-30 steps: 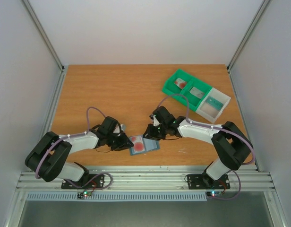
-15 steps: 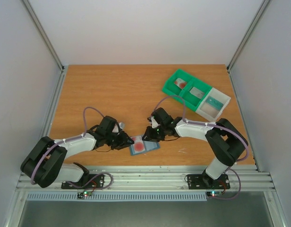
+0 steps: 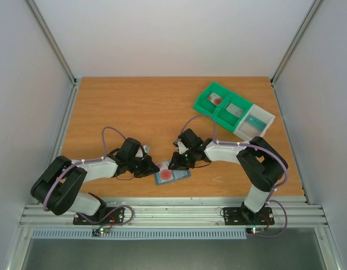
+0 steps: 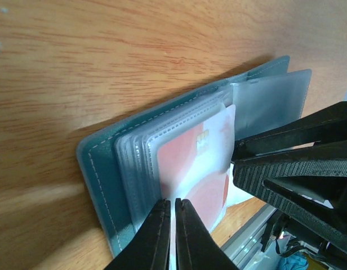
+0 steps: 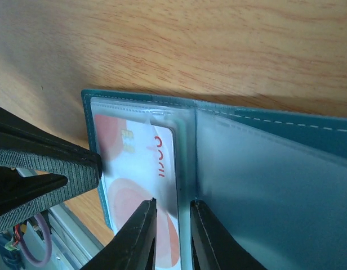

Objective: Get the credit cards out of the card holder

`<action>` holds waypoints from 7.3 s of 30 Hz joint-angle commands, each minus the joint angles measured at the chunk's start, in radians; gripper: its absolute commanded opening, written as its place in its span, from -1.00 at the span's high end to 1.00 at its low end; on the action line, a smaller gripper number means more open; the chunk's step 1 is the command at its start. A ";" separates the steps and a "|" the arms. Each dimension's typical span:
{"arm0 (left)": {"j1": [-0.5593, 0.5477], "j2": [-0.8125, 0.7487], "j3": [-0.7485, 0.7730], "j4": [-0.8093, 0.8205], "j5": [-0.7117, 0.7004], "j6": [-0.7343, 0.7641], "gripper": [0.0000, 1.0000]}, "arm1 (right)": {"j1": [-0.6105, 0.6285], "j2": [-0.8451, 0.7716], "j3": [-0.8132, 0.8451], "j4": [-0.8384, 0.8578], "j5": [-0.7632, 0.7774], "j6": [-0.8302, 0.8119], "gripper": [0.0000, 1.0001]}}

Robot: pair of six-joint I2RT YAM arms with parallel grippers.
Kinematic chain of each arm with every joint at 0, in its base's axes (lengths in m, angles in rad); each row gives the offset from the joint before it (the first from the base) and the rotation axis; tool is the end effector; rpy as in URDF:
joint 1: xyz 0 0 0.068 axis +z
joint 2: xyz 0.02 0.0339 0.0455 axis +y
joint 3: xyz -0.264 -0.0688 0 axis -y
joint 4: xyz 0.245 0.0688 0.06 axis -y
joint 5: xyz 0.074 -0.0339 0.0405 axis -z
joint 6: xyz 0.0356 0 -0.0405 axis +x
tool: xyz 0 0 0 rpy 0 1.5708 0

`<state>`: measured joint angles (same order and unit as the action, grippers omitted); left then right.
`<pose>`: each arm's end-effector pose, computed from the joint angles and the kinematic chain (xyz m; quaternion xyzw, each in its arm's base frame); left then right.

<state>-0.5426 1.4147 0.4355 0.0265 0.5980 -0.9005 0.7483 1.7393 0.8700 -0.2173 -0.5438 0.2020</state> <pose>0.1826 -0.1335 0.1201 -0.0739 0.9118 -0.4027 0.0329 0.2197 0.2291 0.1329 -0.3143 0.8831 0.3375 0.0861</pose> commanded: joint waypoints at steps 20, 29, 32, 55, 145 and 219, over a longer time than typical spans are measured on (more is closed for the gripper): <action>0.001 0.019 0.029 -0.105 -0.084 0.123 0.85 | 0.008 0.000 -0.059 0.062 0.036 -0.021 0.97; 0.001 0.032 0.026 -0.093 -0.076 0.138 0.84 | -0.002 -0.064 -0.103 0.093 0.058 0.007 0.98; 0.001 0.033 0.024 -0.094 -0.075 0.141 0.84 | -0.002 -0.075 -0.114 0.113 0.052 0.021 0.98; 0.001 0.040 0.019 -0.076 -0.067 0.145 0.86 | -0.005 -0.066 -0.155 0.186 0.056 0.088 0.98; 0.003 -0.543 0.076 0.040 0.506 0.035 0.71 | -0.010 -0.516 0.073 -0.222 -0.502 -0.210 0.98; 0.009 -0.677 0.003 0.292 -0.325 -0.257 0.99 | -0.041 -0.545 -0.241 0.668 -0.047 0.590 0.89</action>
<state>-0.5358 0.7601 0.4644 0.2333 0.2974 -1.1427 0.7021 1.1931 0.6422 0.3691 -0.5880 0.7734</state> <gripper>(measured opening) 0.010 0.087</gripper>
